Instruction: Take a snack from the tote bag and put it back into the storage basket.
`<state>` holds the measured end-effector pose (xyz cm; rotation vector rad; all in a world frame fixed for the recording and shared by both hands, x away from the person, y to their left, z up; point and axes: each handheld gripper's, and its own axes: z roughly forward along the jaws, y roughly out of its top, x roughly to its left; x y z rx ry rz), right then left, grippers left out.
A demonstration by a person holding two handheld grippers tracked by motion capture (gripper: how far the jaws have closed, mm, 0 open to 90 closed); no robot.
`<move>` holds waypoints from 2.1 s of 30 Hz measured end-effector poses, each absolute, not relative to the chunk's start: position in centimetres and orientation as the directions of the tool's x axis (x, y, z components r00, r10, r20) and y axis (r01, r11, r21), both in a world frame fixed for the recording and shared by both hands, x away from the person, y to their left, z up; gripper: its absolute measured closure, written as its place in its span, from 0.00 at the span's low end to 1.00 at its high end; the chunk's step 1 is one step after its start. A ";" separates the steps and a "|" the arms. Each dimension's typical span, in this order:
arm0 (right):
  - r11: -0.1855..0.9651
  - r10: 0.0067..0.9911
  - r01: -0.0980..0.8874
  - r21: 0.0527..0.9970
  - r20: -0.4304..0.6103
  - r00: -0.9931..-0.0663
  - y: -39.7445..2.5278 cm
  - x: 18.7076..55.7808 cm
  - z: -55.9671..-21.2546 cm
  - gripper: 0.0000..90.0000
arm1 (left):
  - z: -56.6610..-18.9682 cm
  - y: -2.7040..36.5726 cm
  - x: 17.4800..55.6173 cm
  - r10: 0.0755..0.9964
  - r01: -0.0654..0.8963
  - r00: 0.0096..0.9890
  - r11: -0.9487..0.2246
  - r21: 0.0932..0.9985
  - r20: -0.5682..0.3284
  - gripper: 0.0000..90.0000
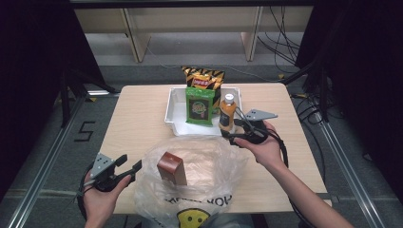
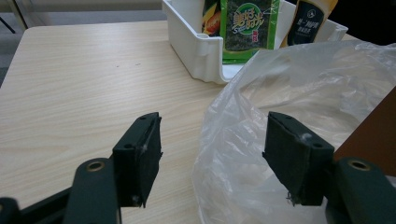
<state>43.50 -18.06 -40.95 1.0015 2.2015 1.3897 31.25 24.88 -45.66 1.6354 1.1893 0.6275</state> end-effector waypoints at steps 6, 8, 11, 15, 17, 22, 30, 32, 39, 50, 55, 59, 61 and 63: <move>0.280 0.695 0.384 0.880 0.090 -0.714 -17.9 41.3 -41.3 0.35 | -45.2 24.8 31.0 0.914 0.398 0.385 -0.037 0.917 -0.131 0.40; 0.286 0.689 0.379 0.880 0.086 -0.720 -18.0 40.7 -41.4 0.36 | -45.1 24.7 31.0 0.912 0.398 0.388 -0.040 0.917 -0.129 0.40; 0.292 0.676 0.387 0.874 0.097 -0.730 -17.9 39.8 -41.5 0.36 | -45.0 24.6 30.9 0.911 0.396 0.391 -0.041 0.917 -0.128 0.40; 0.283 0.667 0.373 0.883 0.098 -0.739 -18.0 39.3 -42.0 0.39 | -44.7 24.6 30.9 0.912 0.391 0.389 -0.034 0.920 -0.131 0.39; 0.283 0.669 0.387 0.878 0.108 -0.736 -18.1 39.0 -41.9 0.40 | -44.6 24.7 30.9 0.910 0.388 0.392 -0.030 0.921 -0.135 0.39; 0.265 0.667 0.370 0.890 0.108 -0.737 -18.7 38.4 -41.8 0.44 | -44.4 24.6 30.8 0.914 0.387 0.385 -0.032 0.922 -0.129 0.38; 0.255 0.674 0.380 0.889 0.118 -0.729 -19.1 37.5 -42.4 0.48 | -44.1 24.5 30.6 0.913 0.378 0.387 -0.029 0.925 -0.129 0.38; 0.265 0.674 0.373 0.889 0.106 -0.731 -19.3 37.6 -42.4 0.48 | -43.9 24.5 30.5 0.912 0.376 0.390 -0.031 0.926 -0.128 0.38; 0.253 0.677 0.349 0.902 0.093 -0.730 -19.6 37.9 -42.3 0.47 | -43.4 24.2 30.2 0.909 0.359 0.399 -0.037 0.932 -0.118 0.38; 0.242 0.697 0.381 0.892 0.114 -0.708 -19.9 38.1 -42.5 0.43 | -42.7 23.8 29.9 0.893 0.355 0.434 -0.047 0.934 -0.120 0.37; 0.230 0.709 0.377 0.897 0.110 -0.696 -19.8 38.0 -42.4 0.43 | -42.2 23.5 29.5 0.879 0.352 0.458 -0.047 0.935 -0.129 0.36; 0.240 0.705 0.380 0.893 0.108 -0.701 -19.8 38.1 -42.4 0.43 | -41.6 23.3 29.2 0.865 0.343 0.479 -0.029 0.939 -0.149 0.33; 0.239 0.704 0.372 0.897 0.104 -0.702 -19.9 38.3 -42.7 0.42 | -41.0 23.0 29.0 0.856 0.332 0.491 -0.009 0.943 -0.164 0.31; 0.243 0.705 0.387 0.889 0.113 -0.701 -20.1 38.3 -42.6 0.42 | -40.8 22.9 28.8 0.855 0.320 0.494 -0.010 0.947 -0.158 0.30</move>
